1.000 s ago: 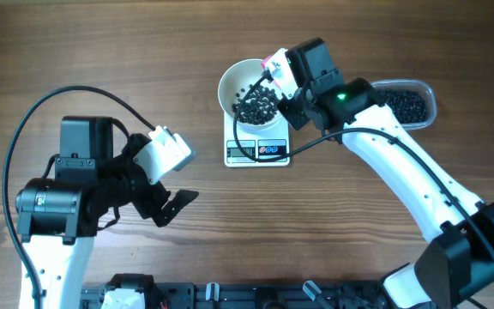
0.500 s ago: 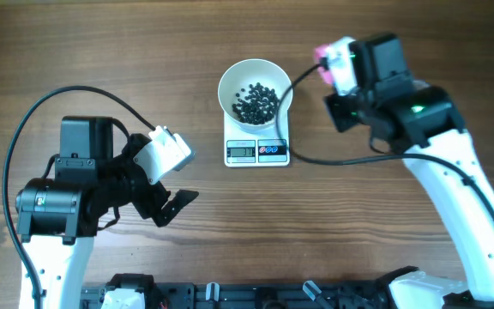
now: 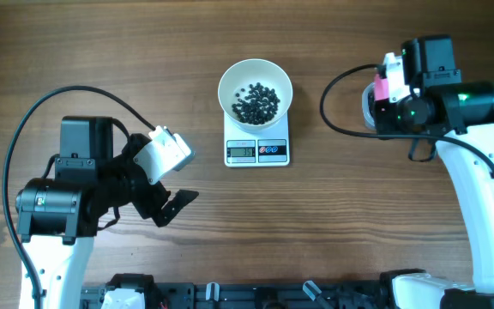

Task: Scoop item into bowl and weigh 150g on scale
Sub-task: 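Move the empty scoop back right toward the bean tub, then lower the pink scoop into the bean tub with the right gripper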

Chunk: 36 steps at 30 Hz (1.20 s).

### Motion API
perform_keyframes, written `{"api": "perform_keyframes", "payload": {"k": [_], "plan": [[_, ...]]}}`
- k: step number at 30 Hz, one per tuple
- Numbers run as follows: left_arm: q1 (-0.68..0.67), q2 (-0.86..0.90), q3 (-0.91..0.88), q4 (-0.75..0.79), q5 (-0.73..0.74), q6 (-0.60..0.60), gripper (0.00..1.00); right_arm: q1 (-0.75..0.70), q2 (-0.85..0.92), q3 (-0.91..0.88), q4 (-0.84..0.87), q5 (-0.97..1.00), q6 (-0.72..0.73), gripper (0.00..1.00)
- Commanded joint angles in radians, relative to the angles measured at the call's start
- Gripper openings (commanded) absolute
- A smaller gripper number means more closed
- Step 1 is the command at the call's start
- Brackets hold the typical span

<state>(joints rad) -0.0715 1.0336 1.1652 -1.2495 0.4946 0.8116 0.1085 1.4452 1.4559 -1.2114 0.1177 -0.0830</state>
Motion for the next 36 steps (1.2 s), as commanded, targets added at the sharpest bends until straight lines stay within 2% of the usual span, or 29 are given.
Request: {"api": "perform_keyframes", "payload": {"k": [1, 13, 21, 28, 36], "plan": [[-0.004, 0.000, 0.020, 0.003, 0.001, 0.023, 1.00, -0.024, -0.013, 0.019, -0.007, 0.102, 0.011, 0.04], [-0.004, 0.000, 0.020, 0.003, 0.001, 0.023, 1.00, -0.040, 0.002, 0.018, -0.008, 0.130, -0.051, 0.04], [-0.004, 0.000, 0.020, 0.003, 0.001, 0.023, 1.00, -0.060, 0.083, 0.018, -0.007, 0.130, -0.126, 0.04], [-0.004, 0.000, 0.020, 0.003, 0.001, 0.023, 1.00, -0.105, 0.175, 0.018, 0.005, 0.130, -0.127, 0.04], [-0.004, 0.000, 0.020, 0.003, 0.001, 0.023, 1.00, -0.137, 0.250, 0.018, 0.109, 0.142, -0.164, 0.04]]}}
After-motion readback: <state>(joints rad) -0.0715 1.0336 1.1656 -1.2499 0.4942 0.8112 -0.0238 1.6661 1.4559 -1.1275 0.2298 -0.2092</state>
